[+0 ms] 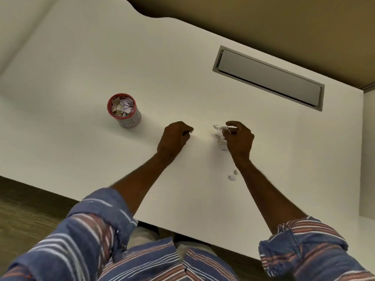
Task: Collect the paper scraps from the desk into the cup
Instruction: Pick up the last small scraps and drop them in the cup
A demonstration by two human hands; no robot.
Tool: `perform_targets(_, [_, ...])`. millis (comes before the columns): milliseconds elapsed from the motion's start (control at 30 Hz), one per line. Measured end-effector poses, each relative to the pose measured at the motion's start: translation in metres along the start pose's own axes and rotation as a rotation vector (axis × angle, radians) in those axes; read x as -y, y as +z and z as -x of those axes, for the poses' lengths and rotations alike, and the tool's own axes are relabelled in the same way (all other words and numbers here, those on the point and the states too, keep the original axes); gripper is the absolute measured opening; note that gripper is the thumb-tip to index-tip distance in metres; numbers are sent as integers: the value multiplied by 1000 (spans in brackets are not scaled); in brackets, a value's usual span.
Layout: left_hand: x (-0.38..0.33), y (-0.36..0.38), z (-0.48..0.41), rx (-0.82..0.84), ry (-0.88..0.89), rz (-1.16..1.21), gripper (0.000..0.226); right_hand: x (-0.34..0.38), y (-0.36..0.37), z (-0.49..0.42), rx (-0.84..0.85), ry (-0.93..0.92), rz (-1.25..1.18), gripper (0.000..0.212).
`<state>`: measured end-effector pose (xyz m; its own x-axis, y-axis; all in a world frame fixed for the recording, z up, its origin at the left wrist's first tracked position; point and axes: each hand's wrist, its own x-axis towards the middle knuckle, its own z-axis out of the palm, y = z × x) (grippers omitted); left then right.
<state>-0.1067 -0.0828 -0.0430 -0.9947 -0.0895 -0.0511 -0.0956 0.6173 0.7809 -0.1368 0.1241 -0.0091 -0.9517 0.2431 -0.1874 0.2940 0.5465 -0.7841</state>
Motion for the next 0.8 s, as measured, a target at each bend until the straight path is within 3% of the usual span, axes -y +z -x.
perform_targets(133, [-19,-51,8,-276,-79,364,18,39,30,7,93,60,-247,20])
perform_targets(300, [2,-139,8,-544,-104,335,26,114,93,28,256,-3,-422,22])
perform_targets(533, [40,-188,1,-398,-242,126,53,191,169,57,335,-361,-194,19])
perform_targets(667, [49,-191,-2,-290,-275,33,65,198,191,58,321,-445,-52,15])
perform_targets(800, [53,-195,-8,-231,-248,11,79,193,201,59,416,-583,195,7])
